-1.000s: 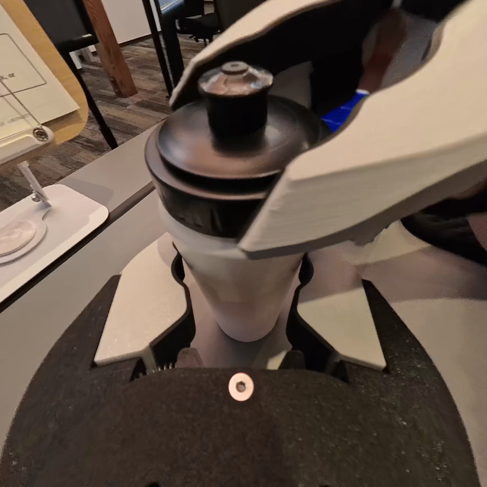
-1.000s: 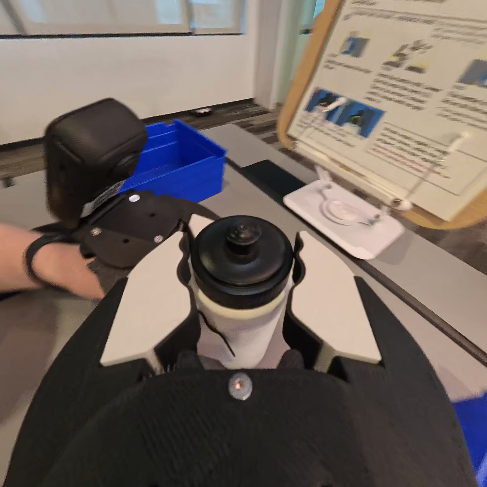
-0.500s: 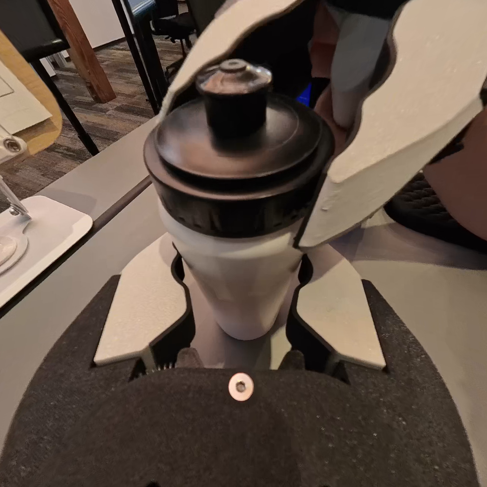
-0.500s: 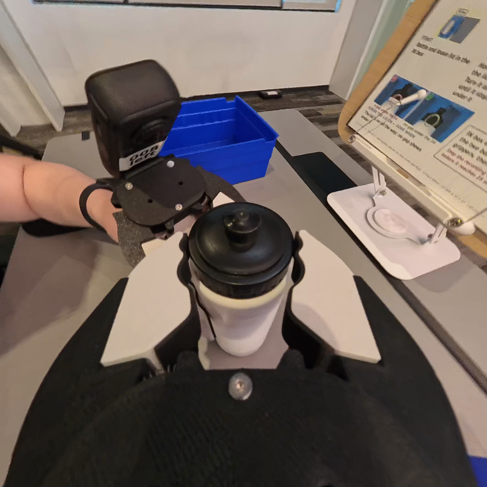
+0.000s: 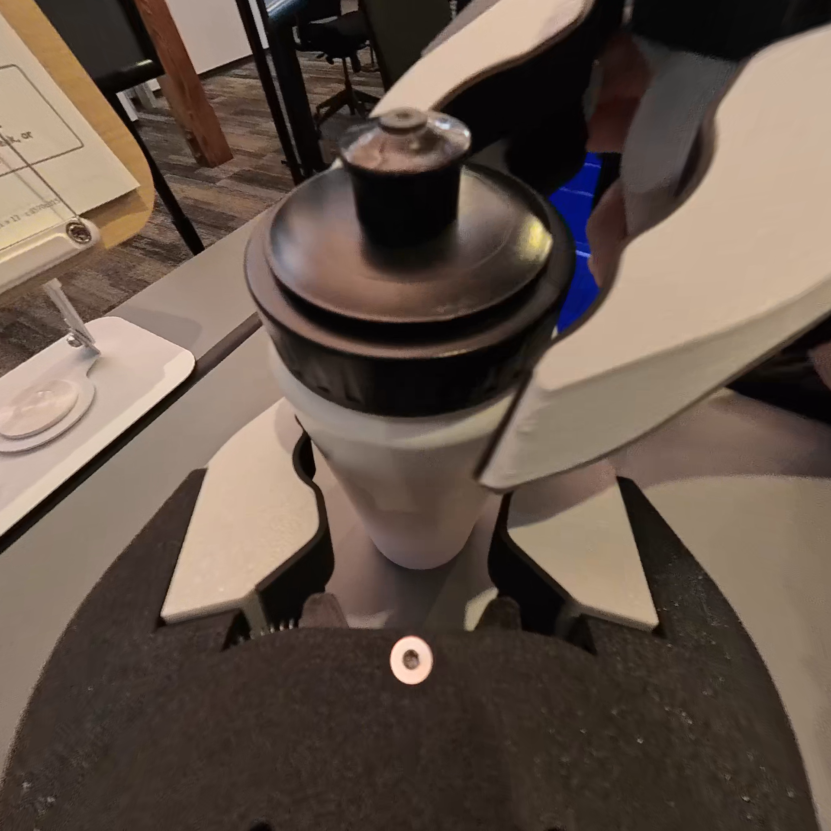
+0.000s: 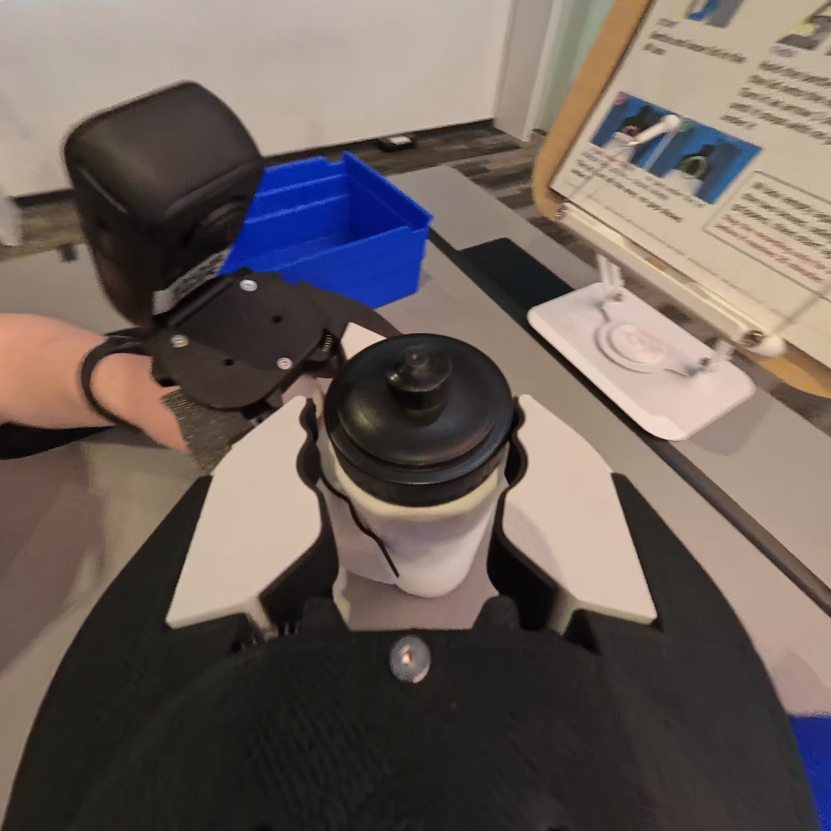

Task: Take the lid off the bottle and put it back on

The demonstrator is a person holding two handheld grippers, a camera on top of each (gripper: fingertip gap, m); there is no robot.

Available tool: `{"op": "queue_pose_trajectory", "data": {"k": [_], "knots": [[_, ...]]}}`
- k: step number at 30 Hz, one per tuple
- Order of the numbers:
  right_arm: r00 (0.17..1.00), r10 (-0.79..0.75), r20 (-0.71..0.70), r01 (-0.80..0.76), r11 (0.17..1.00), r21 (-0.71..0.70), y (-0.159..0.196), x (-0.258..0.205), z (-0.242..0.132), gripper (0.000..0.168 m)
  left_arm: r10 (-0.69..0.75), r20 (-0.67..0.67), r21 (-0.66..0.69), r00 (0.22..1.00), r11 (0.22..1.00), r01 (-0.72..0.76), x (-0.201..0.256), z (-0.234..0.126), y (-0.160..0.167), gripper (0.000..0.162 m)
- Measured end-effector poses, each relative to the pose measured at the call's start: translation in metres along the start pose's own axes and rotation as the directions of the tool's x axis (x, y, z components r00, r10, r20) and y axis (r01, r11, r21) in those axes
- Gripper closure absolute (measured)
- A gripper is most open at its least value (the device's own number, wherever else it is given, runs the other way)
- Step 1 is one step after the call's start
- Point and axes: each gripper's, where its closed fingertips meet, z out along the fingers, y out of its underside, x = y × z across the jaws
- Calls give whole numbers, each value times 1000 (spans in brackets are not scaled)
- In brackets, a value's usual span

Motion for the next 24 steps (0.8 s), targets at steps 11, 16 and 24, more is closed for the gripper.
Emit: {"op": "queue_pose_trajectory", "data": {"k": [11, 16, 24], "knots": [[999, 54, -4, -53, 995, 79, -12, -4, -2, 91, -1, -61, 6, 998, 1000, 1, 10, -6, 2, 76], [969, 161, -186, -128, 976, 177, -16, 9, 0, 94, -44, 1, 16, 999, 999, 44, 4, -3, 0, 76], [979, 91, 180, -101, 994, 48, -8, -14, -7, 92, 23, -45, 4, 999, 1000, -23, 18, -5, 2, 76]]}}
